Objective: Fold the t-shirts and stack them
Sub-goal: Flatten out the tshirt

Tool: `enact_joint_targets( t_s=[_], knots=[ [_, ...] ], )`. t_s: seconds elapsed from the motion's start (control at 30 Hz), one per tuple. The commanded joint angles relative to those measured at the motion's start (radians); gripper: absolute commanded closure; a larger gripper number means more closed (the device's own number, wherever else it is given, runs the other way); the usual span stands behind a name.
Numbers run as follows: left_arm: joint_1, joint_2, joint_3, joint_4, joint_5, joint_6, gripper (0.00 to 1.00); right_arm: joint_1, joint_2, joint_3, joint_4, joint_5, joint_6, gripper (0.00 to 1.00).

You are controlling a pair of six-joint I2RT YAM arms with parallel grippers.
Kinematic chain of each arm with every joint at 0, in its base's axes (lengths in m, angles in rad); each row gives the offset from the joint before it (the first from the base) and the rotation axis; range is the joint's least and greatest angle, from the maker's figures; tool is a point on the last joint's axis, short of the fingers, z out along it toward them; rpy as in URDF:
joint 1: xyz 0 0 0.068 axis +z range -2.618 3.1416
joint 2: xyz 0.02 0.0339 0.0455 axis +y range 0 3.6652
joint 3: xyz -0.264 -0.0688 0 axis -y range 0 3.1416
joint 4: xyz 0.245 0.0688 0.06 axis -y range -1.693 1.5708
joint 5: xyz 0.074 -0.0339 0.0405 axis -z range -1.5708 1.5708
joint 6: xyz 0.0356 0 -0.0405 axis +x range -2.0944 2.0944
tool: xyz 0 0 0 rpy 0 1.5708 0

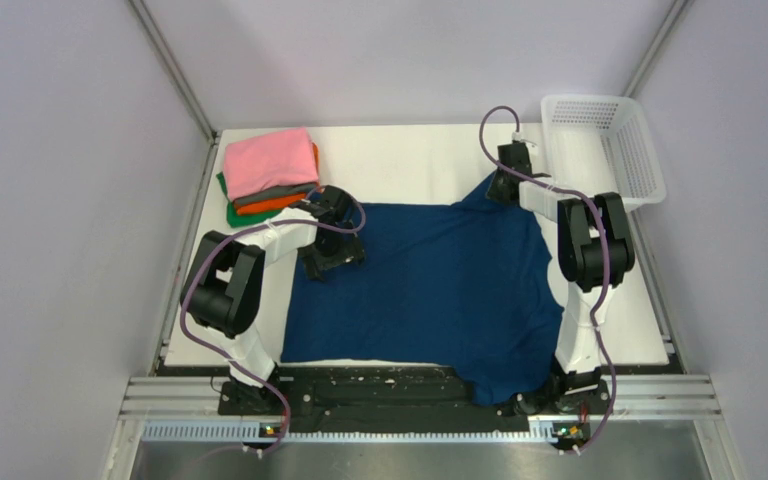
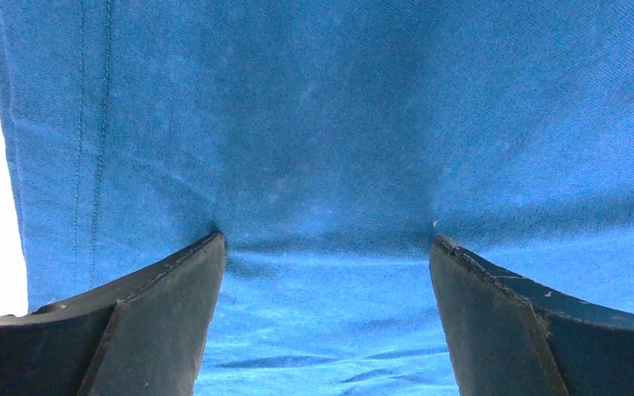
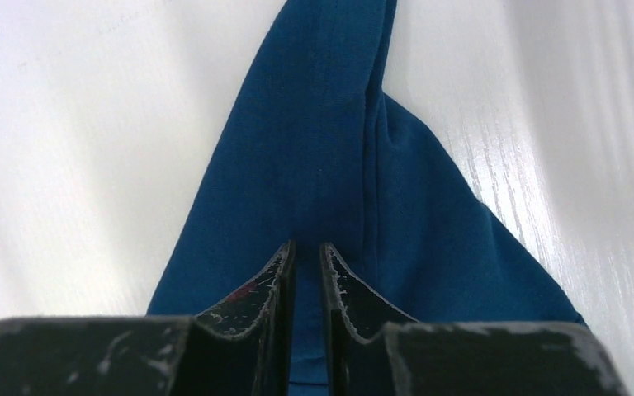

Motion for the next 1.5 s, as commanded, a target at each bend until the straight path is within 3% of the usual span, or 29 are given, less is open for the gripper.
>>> enact_joint_targets(
  t_s=[0.0,0.7,1.0,1.2,1.47],
  knots=[
    [-0.002,0.036,-0.022,-0.016,-0.006,-0.01,0.02,0.001,-0.033,0.02,-0.078,0.04,-0.05,0.81],
    [-0.003,0.047,-0.01,-0.012,-0.004,0.001,0.02,0.001,-0.172,-0.037,-0.14,0.003,-0.085,0.64],
    [-0.003,0.051,-0.005,-0.011,-0.003,0.011,0.02,-0.001,-0.095,-0.034,-0.125,0.002,-0.062,0.63],
    [-0.003,0.044,-0.005,-0.013,-0.008,0.014,0.02,-0.001,-0.025,0.007,-0.122,-0.029,-0.062,0.65],
    [-0.002,0.04,-0.004,-0.015,-0.01,0.018,0.02,-0.001,-0.023,0.048,-0.106,-0.043,-0.073,0.81]
  ],
)
